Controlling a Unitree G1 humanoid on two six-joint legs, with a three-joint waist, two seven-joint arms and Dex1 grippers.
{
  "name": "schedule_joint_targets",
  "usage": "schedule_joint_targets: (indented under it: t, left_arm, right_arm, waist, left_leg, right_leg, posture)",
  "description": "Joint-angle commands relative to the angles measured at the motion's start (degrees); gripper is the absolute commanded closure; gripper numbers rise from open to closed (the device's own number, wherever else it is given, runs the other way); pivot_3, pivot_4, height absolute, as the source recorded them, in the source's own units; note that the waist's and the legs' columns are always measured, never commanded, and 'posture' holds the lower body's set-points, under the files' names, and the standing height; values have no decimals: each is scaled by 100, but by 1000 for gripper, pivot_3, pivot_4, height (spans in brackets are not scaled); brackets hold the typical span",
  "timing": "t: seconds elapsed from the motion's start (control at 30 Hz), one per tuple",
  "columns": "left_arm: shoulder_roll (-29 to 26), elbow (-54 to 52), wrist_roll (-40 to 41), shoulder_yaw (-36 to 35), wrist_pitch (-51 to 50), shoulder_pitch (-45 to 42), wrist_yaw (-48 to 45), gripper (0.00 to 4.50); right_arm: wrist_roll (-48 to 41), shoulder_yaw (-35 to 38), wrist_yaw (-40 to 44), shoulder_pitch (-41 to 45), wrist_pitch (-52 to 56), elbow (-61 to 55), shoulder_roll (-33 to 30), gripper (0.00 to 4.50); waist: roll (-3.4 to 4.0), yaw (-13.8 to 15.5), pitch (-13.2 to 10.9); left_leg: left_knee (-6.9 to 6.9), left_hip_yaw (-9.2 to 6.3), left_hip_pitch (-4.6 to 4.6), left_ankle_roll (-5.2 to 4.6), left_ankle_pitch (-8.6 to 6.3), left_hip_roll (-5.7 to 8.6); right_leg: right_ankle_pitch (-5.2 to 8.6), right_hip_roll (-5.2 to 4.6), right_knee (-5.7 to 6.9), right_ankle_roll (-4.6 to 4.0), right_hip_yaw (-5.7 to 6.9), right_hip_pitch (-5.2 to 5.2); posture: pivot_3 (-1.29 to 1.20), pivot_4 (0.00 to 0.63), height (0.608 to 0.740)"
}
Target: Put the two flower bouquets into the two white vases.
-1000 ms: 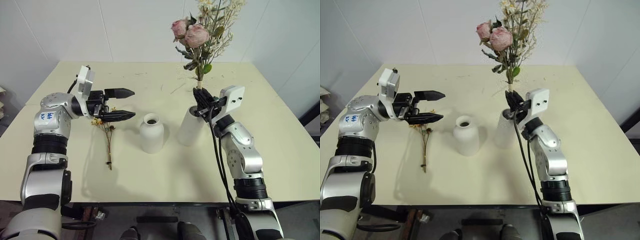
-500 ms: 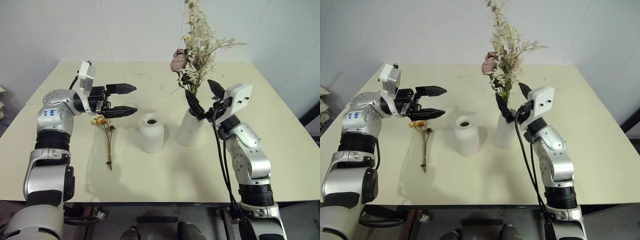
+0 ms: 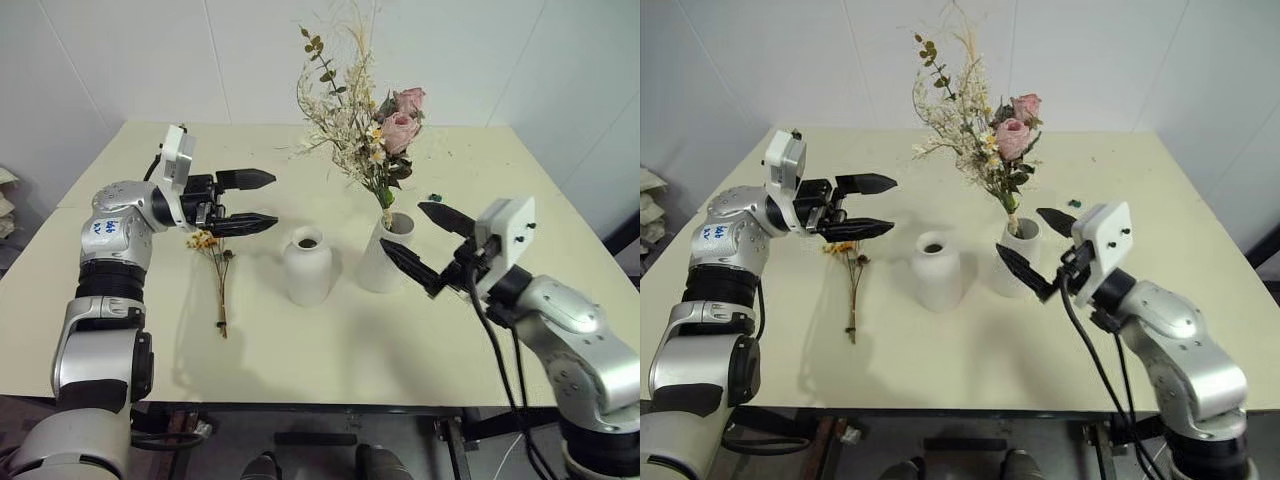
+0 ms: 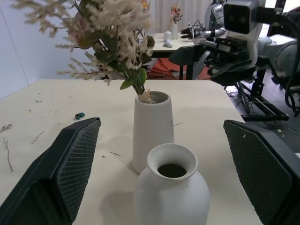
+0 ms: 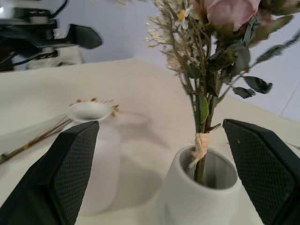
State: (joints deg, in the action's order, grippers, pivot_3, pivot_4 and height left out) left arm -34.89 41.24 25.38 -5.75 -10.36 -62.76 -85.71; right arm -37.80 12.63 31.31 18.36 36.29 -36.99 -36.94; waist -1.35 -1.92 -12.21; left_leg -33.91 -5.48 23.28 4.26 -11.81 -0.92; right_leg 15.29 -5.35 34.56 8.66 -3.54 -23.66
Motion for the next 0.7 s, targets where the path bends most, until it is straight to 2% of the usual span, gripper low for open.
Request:
schedule_joint_targets:
  t: [0.03, 0.13, 0.3, 0.53, 0.7]
  left_arm:
    - [-56, -243, -21, -156, -20, 38, 292, 0]
    - [-15, -484, 49, -325, -255, 217, 905, 0]
    - [105, -1206, 131, -652, -966, 739, 2263, 0]
    - [182, -2504, -48, -899, -1987, 1594, 4155, 0]
    - [82, -3669, -181, -677, -3507, 2124, 5221, 0]
  right_arm:
    - [-821, 521, 437, -125, 320, -429, -474, 27]
    - [-1814, 897, 836, -230, 682, -416, -928, 27]
    - [-2382, 1009, 1319, -214, 782, -269, -1431, 27]
    - [-2680, 703, 1948, 393, 771, 311, -1666, 27]
    - [-2339, 342, 2357, 766, 671, 784, -1760, 27]
  waist:
    - [-1, 15, 0]
    - [-2, 24, -1]
    - [-4, 30, -1]
    - [-7, 31, -2]
    - [-7, 36, -2]
  left_leg:
    - [0, 0, 0, 0, 0, 0]
    - [-3, 0, 0, 0, 0, 0]
    - [-7, 0, -1, -1, -1, 0]
    - [-19, 0, -1, -1, 0, 0]
    - [-18, 0, 0, 1, -1, 1]
  right_leg:
    - [0, 0, -2, 0, 0, 1]
    - [0, -1, -7, 0, 0, 5]
    - [-1, -3, -6, 2, 0, 9]
    - [-5, -3, -7, 6, 0, 13]
    - [-5, -2, -12, 6, 0, 13]
  posture:
    - [0, 150, 740]
    - [0, 150, 740]
    - [0, 150, 740]
    - [0, 150, 740]
    - [0, 150, 740]
